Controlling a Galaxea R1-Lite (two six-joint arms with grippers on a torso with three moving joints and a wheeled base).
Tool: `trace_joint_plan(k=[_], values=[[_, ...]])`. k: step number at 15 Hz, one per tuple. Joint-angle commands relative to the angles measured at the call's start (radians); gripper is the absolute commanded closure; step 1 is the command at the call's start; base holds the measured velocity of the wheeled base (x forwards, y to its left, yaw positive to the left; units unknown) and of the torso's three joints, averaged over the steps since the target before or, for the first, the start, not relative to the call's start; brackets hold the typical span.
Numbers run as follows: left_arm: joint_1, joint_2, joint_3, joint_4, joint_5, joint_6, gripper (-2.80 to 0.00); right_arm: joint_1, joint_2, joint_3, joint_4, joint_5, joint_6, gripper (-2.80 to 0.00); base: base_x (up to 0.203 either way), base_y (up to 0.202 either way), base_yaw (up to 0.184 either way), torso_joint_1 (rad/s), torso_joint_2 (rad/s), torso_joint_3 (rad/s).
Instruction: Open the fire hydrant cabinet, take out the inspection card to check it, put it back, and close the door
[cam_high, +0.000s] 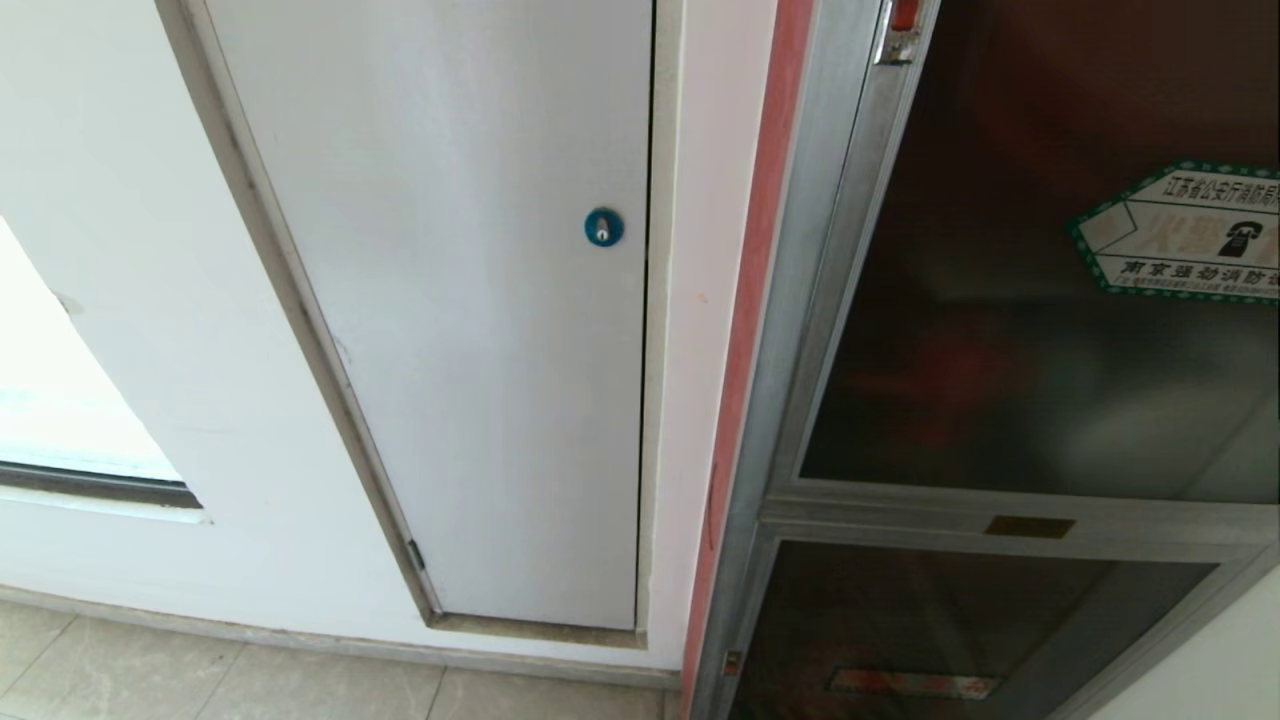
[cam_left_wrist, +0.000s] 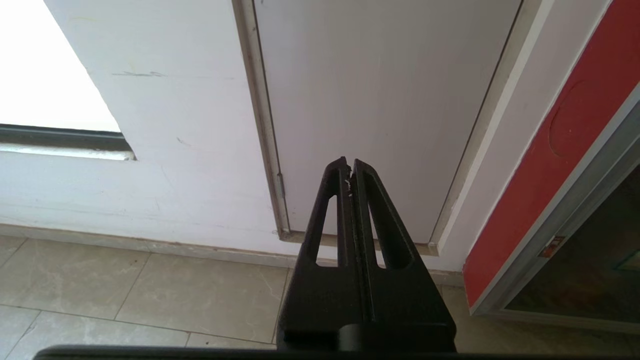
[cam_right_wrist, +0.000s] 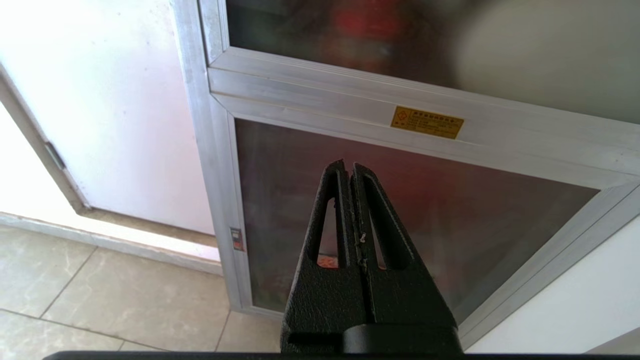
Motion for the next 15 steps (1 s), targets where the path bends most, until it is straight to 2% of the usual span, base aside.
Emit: trace_joint_plan(k=[1,6,15], values=[[0.0,0.001,0.005,0.0,0.001,0.0,0.0,0.0,0.002,0.0,0.0,-0.001,0.0,0.0,0.0,0.0,0.0,0.0,0.0,0.0],[0.0,0.001,0.005,0.0,0.0,0.0,0.0,0.0,0.002,-0.001,0.003,-0.001,0.003,0.0,0.0,0.0,0.0,0.0,0.0,0.0],[0.0,0.001,0.005,0.0,0.001,0.0,0.0,0.0,0.002,-0.001,-0.003,-0.014,0.081,0.0,0.0,0.0,0.0,0.0,0.0,0.0]])
